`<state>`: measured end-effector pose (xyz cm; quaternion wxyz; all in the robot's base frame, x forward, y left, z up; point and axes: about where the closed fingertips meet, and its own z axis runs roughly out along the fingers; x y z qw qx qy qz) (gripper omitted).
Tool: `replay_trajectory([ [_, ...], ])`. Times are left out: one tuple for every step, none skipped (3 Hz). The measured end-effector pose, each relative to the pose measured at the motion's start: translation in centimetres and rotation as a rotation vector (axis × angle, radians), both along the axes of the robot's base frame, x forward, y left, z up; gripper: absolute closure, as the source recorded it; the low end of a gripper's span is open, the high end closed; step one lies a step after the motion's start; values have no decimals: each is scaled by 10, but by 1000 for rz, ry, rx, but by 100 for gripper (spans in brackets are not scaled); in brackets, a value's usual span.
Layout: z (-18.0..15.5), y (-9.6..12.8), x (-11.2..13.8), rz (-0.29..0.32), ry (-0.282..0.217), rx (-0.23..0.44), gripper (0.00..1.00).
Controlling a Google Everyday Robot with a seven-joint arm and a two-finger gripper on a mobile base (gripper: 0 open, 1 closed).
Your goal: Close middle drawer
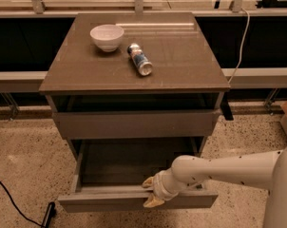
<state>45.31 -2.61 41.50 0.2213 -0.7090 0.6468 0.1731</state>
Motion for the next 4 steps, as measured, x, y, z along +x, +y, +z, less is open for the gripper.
replay_trajectory([
  [11,7,28,5,-39,16,72],
  [21,18,57,-1,-72,34,95],
  [27,30,82,-6,-92,48,87],
  [27,30,82,-5,-91,48,58],
])
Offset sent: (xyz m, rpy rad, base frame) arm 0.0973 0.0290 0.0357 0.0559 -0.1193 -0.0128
